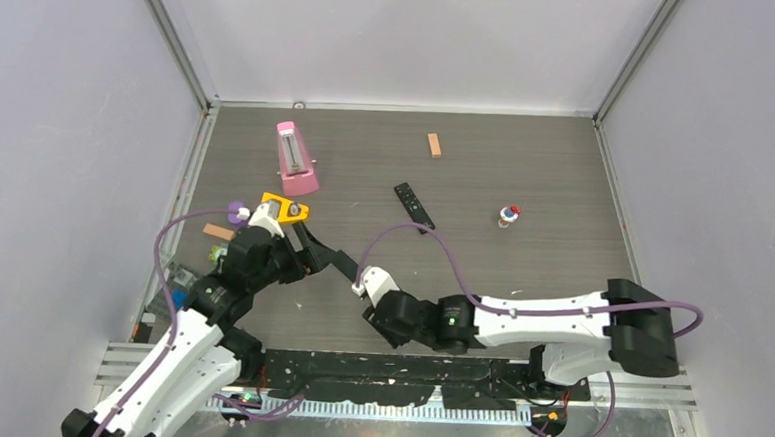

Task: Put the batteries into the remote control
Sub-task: Load the battery cover into the remote control.

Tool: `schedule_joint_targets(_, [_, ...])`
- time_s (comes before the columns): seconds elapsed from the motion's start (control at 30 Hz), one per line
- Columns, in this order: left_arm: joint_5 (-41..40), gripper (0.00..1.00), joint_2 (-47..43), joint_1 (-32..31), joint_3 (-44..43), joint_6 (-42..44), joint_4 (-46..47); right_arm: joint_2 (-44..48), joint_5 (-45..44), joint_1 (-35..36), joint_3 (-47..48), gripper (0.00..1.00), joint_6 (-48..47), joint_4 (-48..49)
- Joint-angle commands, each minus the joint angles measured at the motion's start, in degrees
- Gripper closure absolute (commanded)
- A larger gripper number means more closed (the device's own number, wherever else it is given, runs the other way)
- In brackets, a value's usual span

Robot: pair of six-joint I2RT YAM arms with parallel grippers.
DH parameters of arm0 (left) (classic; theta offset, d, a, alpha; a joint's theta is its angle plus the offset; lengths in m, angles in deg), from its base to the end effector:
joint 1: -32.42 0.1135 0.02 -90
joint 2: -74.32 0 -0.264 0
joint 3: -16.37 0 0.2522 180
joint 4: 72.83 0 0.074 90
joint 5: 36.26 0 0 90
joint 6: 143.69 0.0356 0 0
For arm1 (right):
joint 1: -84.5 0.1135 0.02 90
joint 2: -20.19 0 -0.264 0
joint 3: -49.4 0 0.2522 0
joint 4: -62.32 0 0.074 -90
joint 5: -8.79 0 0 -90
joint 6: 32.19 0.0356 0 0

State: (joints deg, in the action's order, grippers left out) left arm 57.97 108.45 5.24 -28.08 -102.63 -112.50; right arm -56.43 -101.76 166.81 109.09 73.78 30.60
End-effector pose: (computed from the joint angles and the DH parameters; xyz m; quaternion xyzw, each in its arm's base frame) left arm 0.1278 -0.0686 0.2531 -0.1445 0.8506 -0.3361 0.3776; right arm 0.0487 0.2670 0.2163 -0.4510 0.8050 0.1536 0.3535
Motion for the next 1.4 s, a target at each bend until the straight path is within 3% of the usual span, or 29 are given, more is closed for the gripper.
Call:
schedule_joint_targets(0.0, [5.06, 0.19, 3.72, 5.76, 4.47, 0.35, 8.82, -4.75, 2.51, -5.43, 6.11, 0.66, 2.26, -0.31])
schedule_joint_targets(0.2, [13.64, 0.19, 12.58, 12.29, 2.64, 5.88, 12.38, -14.1, 7.32, -10.95, 11.93, 0.65, -2.29, -0.73])
schedule_joint_targets(0.37, [18.54, 0.19, 16.78, 14.01, 2.44, 13.15, 14.64, -18.32, 10.65, -14.76, 15.83, 0.64, -4.41, -2.89])
schedule_joint_targets(0.7, [20.54, 0.19, 19.33, 14.93, 4.53, 13.47, 18.0, -22.68, 16.25, -17.25, 18.47, 0.62, -9.45, -4.49])
schedule_joint_targets(1.0, [16.91, 0.19, 16.86, 16.27, 5.02, 13.13, 16.77, -25.43, 14.72, -17.61, 19.79, 0.61, -8.97, -5.7])
schedule_joint_targets(1.37, [18.02, 0.19, 18.31, 16.65, 4.71, 13.18, 16.84, -25.83, 12.69, -17.7, 20.42, 0.55, -10.0, -5.32])
